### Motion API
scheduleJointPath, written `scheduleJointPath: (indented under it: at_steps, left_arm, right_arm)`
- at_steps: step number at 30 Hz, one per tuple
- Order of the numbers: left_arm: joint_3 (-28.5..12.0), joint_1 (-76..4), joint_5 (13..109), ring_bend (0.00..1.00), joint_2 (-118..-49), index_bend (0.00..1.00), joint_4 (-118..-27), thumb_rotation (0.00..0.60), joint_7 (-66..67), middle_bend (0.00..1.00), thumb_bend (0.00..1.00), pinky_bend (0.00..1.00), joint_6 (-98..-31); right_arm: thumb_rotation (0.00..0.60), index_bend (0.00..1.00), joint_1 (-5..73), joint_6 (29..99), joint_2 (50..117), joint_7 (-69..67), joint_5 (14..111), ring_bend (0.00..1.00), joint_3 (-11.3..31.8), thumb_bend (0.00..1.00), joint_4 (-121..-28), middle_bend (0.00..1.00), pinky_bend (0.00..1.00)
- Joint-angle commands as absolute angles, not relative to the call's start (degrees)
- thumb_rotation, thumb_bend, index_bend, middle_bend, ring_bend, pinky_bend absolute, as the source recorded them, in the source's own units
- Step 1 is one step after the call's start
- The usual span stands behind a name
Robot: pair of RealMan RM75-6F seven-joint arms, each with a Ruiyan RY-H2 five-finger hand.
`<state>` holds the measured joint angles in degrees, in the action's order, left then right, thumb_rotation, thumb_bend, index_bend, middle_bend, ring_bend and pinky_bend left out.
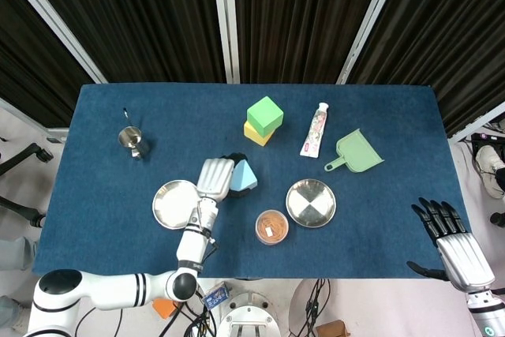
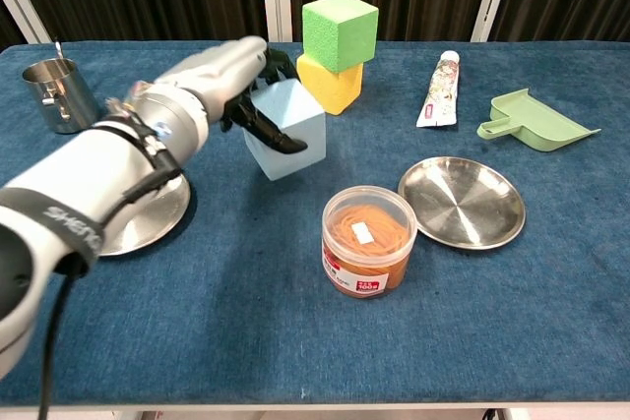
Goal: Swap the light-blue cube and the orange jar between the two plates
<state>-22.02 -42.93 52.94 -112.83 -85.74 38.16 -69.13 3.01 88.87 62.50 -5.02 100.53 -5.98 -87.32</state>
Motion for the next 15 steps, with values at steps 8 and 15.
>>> scheduleJointPath:
  at_steps: [8,15]
  left_arm:
    - [-10.0,-30.6,60.1,0.62,-92.9,0.54,-103.8,0.6,34.9,0.62,0.48,0.74,-77.1]
    - [-5.8,-28.4,62.5,0.58,-91.0,0.52,-100.4,0.6,29.8,0.59,0.33,0.72,-74.5]
  right_arm:
    - [0.521,0.0,2.7,88.8,63.0,-3.2,100.4,0.0,-5.7,0.2,-87.9,0.0,0.0]
    - [0.52,0.0,3.2,86.9,64.1,-0.3,100.6,0.0,-5.8,0.2,-88.7,0.0,0.0]
